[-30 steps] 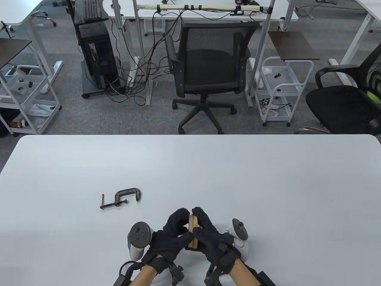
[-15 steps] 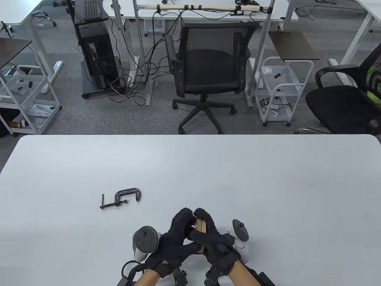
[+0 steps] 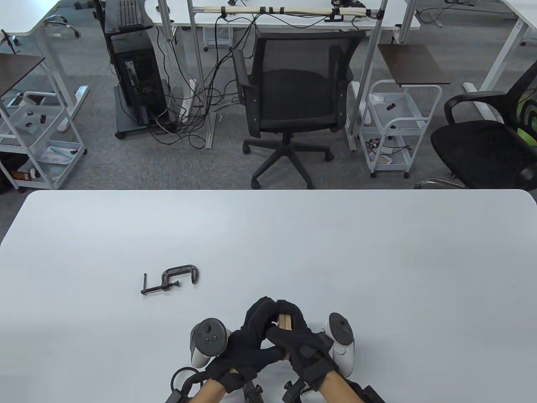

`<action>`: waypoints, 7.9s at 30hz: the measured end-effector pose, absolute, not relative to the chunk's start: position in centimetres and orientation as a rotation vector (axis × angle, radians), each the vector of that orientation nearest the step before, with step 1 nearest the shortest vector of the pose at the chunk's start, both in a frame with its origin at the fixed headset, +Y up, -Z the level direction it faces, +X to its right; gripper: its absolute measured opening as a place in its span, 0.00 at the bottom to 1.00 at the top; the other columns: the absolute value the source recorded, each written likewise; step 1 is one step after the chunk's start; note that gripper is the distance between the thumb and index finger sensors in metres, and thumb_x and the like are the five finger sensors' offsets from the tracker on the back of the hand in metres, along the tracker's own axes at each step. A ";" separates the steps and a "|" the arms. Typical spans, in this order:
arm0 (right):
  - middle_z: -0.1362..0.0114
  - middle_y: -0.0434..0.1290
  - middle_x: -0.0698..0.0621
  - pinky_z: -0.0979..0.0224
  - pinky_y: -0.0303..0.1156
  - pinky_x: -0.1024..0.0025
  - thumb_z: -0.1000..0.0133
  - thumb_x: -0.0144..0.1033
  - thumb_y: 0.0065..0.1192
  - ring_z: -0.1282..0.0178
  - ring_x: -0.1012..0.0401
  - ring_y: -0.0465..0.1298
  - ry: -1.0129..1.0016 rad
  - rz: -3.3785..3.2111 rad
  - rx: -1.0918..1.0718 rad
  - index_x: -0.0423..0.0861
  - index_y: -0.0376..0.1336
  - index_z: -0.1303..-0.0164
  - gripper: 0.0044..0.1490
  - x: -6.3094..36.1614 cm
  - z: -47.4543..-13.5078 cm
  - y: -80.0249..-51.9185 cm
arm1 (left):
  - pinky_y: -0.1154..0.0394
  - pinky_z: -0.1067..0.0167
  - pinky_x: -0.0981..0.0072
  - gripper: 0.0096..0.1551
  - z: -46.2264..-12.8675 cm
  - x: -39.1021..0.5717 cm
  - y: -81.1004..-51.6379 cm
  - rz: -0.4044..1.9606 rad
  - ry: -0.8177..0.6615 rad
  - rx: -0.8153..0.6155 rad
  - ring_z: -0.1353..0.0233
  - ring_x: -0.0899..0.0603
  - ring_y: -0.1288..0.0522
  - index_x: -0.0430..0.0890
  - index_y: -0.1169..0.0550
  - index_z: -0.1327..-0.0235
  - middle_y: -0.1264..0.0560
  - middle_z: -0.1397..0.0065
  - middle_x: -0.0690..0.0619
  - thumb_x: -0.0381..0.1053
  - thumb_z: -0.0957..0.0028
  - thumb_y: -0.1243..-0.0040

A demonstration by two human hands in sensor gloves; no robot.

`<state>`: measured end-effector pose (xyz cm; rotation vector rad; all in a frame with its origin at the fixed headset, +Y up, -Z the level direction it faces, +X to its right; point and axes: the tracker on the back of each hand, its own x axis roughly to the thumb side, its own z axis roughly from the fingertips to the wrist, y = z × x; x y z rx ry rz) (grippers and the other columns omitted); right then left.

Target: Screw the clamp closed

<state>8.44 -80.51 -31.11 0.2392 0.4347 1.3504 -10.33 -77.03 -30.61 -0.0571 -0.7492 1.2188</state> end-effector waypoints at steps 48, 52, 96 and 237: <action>0.18 0.43 0.35 0.41 0.70 0.38 0.47 0.57 0.77 0.30 0.32 0.56 0.254 1.383 0.290 0.58 0.47 0.20 0.53 11.3 -32.3 -78.7 | 0.39 0.30 0.24 0.57 -46.9 -27.0 -78.2 -0.017 -0.164 -0.455 0.16 0.25 0.49 0.51 0.49 0.17 0.52 0.12 0.42 0.51 0.53 0.26; 0.18 0.43 0.34 0.41 0.70 0.38 0.48 0.56 0.77 0.30 0.32 0.56 0.267 1.388 0.284 0.58 0.48 0.21 0.53 11.1 -32.4 -79.0 | 0.39 0.29 0.25 0.58 -47.5 -27.2 -78.8 -0.056 -0.146 -0.488 0.16 0.25 0.50 0.50 0.50 0.17 0.55 0.12 0.39 0.50 0.53 0.27; 0.19 0.43 0.34 0.42 0.69 0.38 0.48 0.58 0.76 0.30 0.32 0.56 0.198 1.416 0.256 0.58 0.48 0.21 0.53 12.3 -32.0 -78.3 | 0.17 0.58 0.65 0.55 -44.3 -26.2 -75.3 0.609 0.007 -0.265 0.47 0.47 0.25 0.46 0.51 0.21 0.36 0.34 0.42 0.40 0.52 0.27; 0.16 0.51 0.54 0.40 0.65 0.30 0.46 0.56 0.75 0.25 0.34 0.55 0.248 1.247 0.210 0.48 0.55 0.22 0.48 12.5 -32.2 -80.2 | 0.21 0.48 0.51 0.27 -33.2 -15.3 -79.3 1.278 -0.360 -0.112 0.40 0.38 0.21 0.51 0.26 0.32 0.28 0.29 0.40 0.48 0.47 0.35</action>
